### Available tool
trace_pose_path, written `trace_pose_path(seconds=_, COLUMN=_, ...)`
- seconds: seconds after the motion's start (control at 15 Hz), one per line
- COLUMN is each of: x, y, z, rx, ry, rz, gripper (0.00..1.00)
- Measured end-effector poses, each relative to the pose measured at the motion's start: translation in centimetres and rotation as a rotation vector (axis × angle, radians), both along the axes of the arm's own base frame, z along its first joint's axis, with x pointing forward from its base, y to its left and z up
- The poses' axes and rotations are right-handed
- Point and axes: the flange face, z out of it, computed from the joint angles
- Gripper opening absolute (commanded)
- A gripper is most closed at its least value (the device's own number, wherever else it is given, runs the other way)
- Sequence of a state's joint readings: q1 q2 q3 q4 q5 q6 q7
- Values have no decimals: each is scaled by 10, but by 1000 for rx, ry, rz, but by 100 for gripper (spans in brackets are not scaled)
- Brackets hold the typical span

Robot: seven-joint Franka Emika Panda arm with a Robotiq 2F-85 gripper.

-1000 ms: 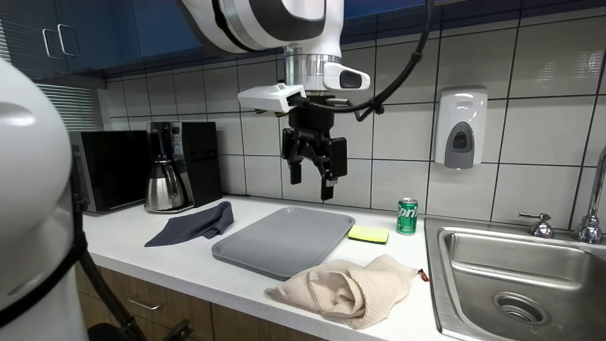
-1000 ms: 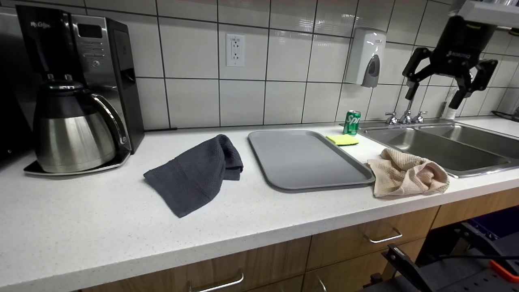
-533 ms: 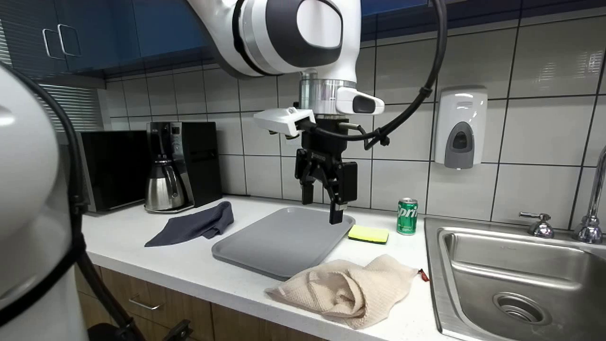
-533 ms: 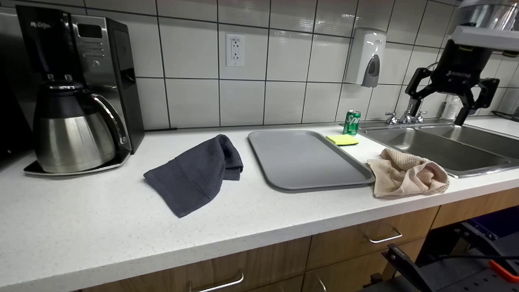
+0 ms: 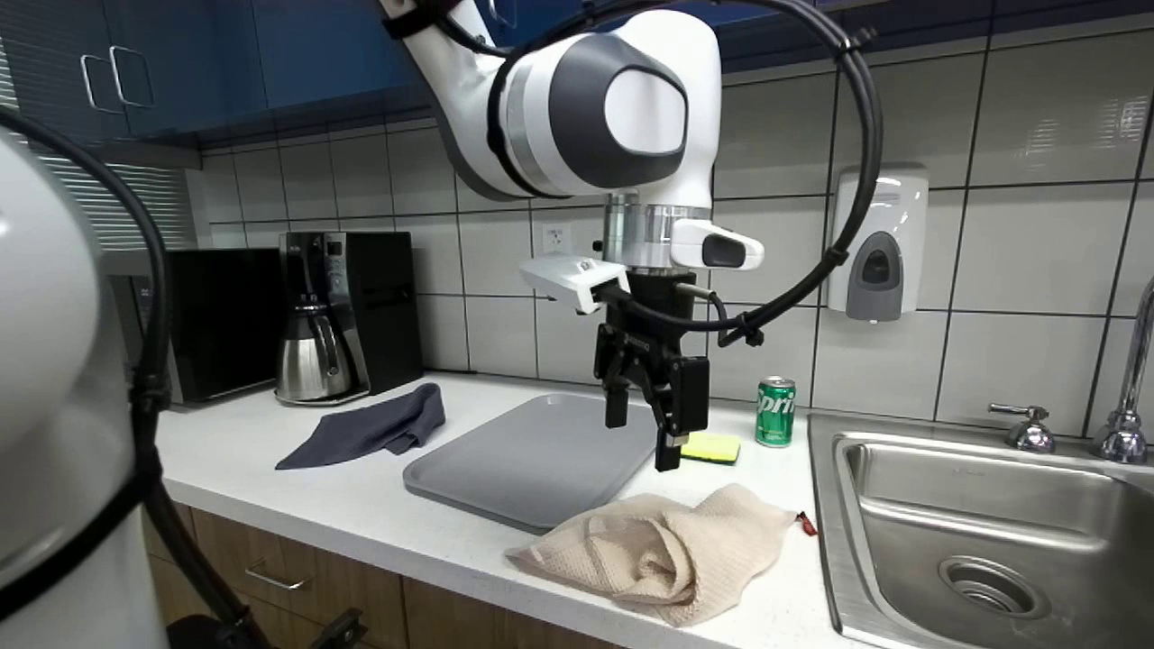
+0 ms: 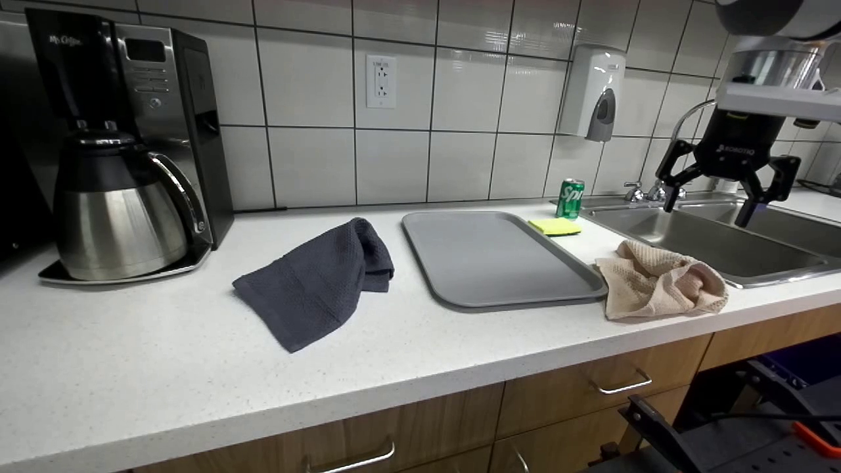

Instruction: Put the towels on the grey tray

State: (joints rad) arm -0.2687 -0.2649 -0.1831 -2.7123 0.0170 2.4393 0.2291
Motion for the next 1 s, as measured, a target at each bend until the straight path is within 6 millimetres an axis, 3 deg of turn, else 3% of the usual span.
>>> trace_pose_path(seconds=1.0, x=28, y=-15, z=-76, rx=-7, ry=128, rz=-82, gripper=100)
